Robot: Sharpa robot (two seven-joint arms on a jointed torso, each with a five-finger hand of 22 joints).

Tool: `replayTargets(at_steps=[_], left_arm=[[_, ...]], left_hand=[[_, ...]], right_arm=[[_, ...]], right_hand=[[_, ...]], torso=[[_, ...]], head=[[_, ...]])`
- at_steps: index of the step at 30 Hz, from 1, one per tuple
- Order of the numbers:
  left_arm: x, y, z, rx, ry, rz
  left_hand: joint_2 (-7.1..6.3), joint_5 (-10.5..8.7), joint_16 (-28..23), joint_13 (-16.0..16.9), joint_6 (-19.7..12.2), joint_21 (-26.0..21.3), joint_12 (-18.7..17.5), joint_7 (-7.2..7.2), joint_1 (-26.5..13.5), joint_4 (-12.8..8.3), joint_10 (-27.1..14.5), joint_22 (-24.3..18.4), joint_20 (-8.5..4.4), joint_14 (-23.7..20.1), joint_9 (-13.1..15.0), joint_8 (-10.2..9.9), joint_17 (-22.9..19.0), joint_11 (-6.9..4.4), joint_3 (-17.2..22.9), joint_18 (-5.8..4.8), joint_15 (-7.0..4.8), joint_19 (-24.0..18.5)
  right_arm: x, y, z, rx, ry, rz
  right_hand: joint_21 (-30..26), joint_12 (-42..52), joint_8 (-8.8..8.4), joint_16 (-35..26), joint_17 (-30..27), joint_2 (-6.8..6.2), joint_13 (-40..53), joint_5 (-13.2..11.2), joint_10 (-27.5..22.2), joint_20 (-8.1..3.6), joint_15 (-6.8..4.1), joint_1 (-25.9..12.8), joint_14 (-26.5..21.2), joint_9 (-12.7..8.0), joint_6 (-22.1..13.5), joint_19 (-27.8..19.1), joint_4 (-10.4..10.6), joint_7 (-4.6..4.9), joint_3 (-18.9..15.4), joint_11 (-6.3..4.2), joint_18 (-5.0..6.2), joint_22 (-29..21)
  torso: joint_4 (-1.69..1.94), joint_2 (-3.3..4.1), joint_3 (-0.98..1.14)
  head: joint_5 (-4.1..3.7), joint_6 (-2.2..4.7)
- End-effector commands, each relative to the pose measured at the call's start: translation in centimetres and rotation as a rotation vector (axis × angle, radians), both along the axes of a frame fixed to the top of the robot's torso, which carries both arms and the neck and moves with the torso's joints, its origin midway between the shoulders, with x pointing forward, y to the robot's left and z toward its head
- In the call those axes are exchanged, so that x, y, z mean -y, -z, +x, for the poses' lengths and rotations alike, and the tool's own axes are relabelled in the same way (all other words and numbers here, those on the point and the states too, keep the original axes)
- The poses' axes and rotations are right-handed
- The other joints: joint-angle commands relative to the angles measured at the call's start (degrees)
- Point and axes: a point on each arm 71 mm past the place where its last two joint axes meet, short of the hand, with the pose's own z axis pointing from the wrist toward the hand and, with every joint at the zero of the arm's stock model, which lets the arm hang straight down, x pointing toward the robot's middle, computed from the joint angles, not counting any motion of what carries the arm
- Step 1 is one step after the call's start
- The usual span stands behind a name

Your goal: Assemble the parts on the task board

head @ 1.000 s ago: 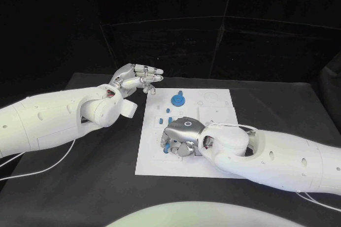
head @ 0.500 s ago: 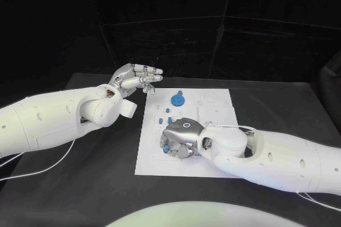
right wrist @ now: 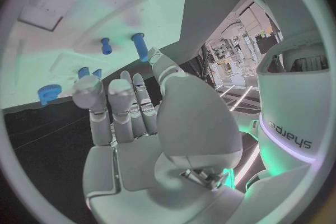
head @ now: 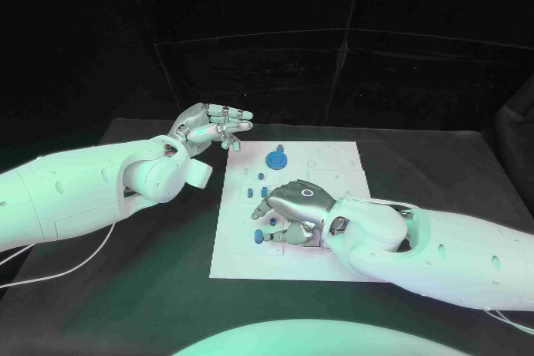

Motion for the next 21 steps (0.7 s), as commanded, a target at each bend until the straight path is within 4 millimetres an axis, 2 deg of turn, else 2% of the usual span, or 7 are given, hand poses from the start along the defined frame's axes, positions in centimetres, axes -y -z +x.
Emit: replayTargets(at_steps=[1, 5, 8, 10, 13, 15, 21], left_arm=[[0.0, -0.1, 0.0, 0.002, 0.009, -0.009], [0.0, -0.1, 0.0, 0.001, 0.01, -0.009], [0.0, -0.1, 0.0, 0.001, 0.01, -0.009], [0.0, -0.1, -0.1, 0.001, 0.01, -0.01], [0.0, -0.2, -0.2, 0.0, 0.011, -0.01], [0.0, -0.2, -0.2, 0.0, 0.011, -0.01], [0.1, -0.2, -0.2, -0.001, 0.013, -0.011]], left_hand=[[0.38, -0.09, -0.39, -0.1, 0.0, -0.28, 0.31, 0.37, 0.16, -0.01, -0.17, -0.07, 0.11, -0.4, -0.06, 0.2, -0.07, 0.1, -0.34, 0.82, 0.03, -0.24], [0.38, -0.09, -0.39, -0.1, 0.0, -0.28, 0.31, 0.37, 0.16, -0.01, -0.17, -0.07, 0.11, -0.4, -0.06, 0.2, -0.07, 0.1, -0.34, 0.82, 0.03, -0.24], [0.38, -0.09, -0.39, -0.1, 0.0, -0.28, 0.31, 0.37, 0.16, -0.01, -0.17, -0.07, 0.11, -0.4, -0.06, 0.2, -0.07, 0.1, -0.34, 0.82, 0.03, -0.24], [0.38, -0.09, -0.39, -0.1, 0.0, -0.28, 0.31, 0.37, 0.16, -0.01, -0.17, -0.07, 0.11, -0.4, -0.06, 0.2, -0.07, 0.1, -0.34, 0.82, 0.03, -0.24], [0.38, -0.09, -0.39, -0.1, 0.0, -0.28, 0.31, 0.37, 0.16, -0.01, -0.17, -0.07, 0.11, -0.4, -0.06, 0.2, -0.07, 0.1, -0.34, 0.82, 0.03, -0.24], [0.38, -0.09, -0.39, -0.1, 0.0, -0.28, 0.31, 0.37, 0.16, -0.01, -0.17, -0.07, 0.11, -0.4, -0.06, 0.2, -0.07, 0.1, -0.34, 0.82, 0.03, -0.24], [0.38, -0.09, -0.39, -0.1, 0.0, -0.28, 0.31, 0.37, 0.16, -0.01, -0.17, -0.07, 0.11, -0.4, -0.06, 0.2, -0.07, 0.1, -0.34, 0.82, 0.03, -0.24]], right_arm=[[2.1, -1.2, -0.2, 0.006, 0.059, 0.132], [5.8, -2.0, 0.3, -0.058, 0.186, 0.152], [9.3, -2.2, 0.8, -0.143, 0.34, 0.151], [11.4, -2.1, 0.9, -0.197, 0.431, 0.146], [14.2, -2.0, 0.7, -0.255, 0.546, 0.122], [15.6, -1.9, 0.6, -0.281, 0.607, 0.097], [18.0, -1.5, 0.3, -0.31, 0.698, 0.011]], right_hand=[[-0.36, 0.96, 0.04, -0.55, -0.51, 0.38, 0.12, 0.37, -0.06, -0.22, 0.0, 0.38, -0.22, 0.07, -0.17, -0.31, 0.49, 0.04, -1.29, -0.05, 1.2, -0.28], [2.57, 5.58, 0.97, 2.11, 3.11, 1.49, 1.43, 1.13, 7.48, -0.67, -0.66, -0.76, 1.13, 0.43, 1.81, 2.91, 2.31, 0.04, -2.74, -0.98, 0.29, 3.9], [6.76, 11.93, 2.86, 6.73, 9.24, 0.69, 4.64, 2.61, 18.4, -1.98, -2.43, -4.4, 2.88, 0.99, 4.59, 6.99, 5.3, -1.78, -5.34, -3.39, -0.93, 9.7], [8.79, 15.25, 3.87, 8.74, 11.86, 0.3, 7.12, 4.36, 21.6, -3.14, -3.47, -5.83, 3.43, 1.23, 5.35, 8.88, 6.81, -2.75, -7.11, -4.53, -1.56, 12.54], [11.09, 20.68, 5.46, 11.44, 15.39, 0.46, 12.39, 6.45, 22.48, -4.17, -4.27, -7.7, 3.88, 1.68, 5.74, 10.82, 9.6, -3.59, -10.33, -5.32, -2.29, 15.8], [12.03, 27.3, 7.38, 12.88, 16.99, 1.35, 20.38, 6.47, 19.23, -4.3, -4.65, -6.71, 3.69, 2.33, 5.13, 11.28, 12.22, -3.43, -13.76, -5.83, -2.63, 17.1], [12.78, 35.53, 9.68, 14.05, 18.5, 2.12, 31.55, 6.63, 17.49, -4.29, -4.31, -5.55, 3.72, 3.16, 4.07, 11.72, 14.99, -3.81, -17.48, -5.43, -2.77, 18.33]], torso=[[-0.14, -0.11, 0.01], [-0.21, -0.2, -0.13], [-0.27, -0.16, -0.11], [-0.39, -0.16, -0.18], [-0.56, -0.15, -0.22], [-0.77, -0.14, -0.27], [-1.16, -0.12, -0.29]], head=[[-0.56, 0.32], [-1.84, 0.89], [-3.09, 1.5], [-3.72, 1.56], [-4.5, 1.84], [-4.72, 2.05], [-5.07, 2.36]])
